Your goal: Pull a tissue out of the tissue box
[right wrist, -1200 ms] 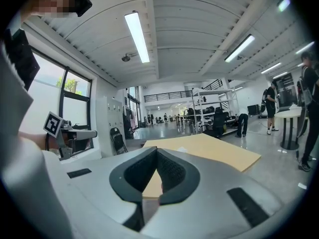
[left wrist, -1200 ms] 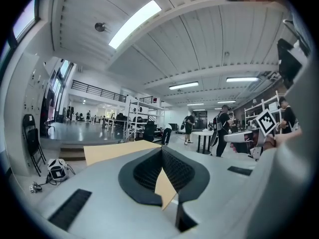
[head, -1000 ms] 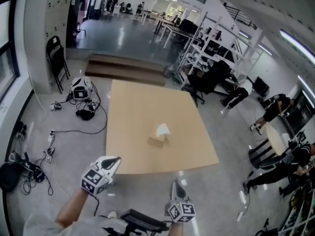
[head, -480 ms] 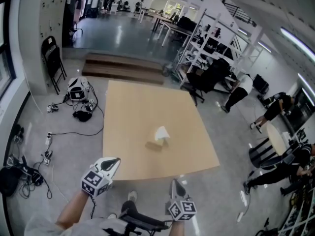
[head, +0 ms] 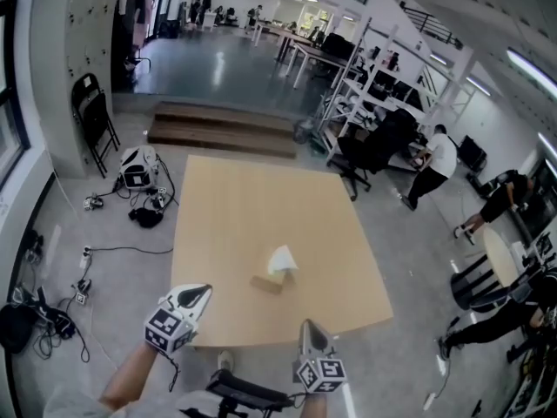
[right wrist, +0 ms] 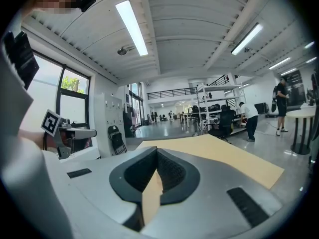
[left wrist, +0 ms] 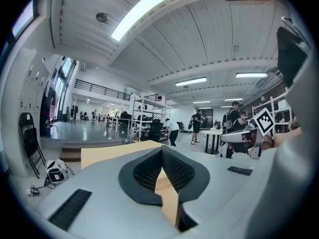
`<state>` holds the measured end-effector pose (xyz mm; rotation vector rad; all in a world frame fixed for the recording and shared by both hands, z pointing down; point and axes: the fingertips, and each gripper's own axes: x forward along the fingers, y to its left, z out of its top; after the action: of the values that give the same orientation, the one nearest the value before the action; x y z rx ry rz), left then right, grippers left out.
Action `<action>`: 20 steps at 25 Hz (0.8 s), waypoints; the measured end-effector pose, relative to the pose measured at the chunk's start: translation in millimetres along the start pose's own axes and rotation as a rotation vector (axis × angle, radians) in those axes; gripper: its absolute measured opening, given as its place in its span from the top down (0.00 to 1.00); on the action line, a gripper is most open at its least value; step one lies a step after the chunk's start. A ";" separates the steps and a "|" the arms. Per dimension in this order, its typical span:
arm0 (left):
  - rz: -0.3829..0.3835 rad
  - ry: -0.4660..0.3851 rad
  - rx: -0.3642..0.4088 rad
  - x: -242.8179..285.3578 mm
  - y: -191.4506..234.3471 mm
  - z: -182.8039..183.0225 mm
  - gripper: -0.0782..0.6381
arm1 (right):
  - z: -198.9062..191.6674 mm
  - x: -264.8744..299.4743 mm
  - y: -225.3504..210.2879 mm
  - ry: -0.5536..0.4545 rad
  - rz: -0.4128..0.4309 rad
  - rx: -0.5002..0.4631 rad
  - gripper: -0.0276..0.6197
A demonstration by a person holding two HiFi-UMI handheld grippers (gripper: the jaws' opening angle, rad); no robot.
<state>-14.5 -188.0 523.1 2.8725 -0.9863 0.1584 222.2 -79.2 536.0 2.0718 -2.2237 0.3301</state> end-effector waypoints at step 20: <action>0.088 0.053 -0.012 122.5 59.3 -0.2 0.88 | 5.7 145.4 -67.9 0.097 0.101 -0.009 0.95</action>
<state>45.1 -308.8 542.9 2.7997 -1.1008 0.2340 278.5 -226.3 567.5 1.9004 -2.2725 0.4183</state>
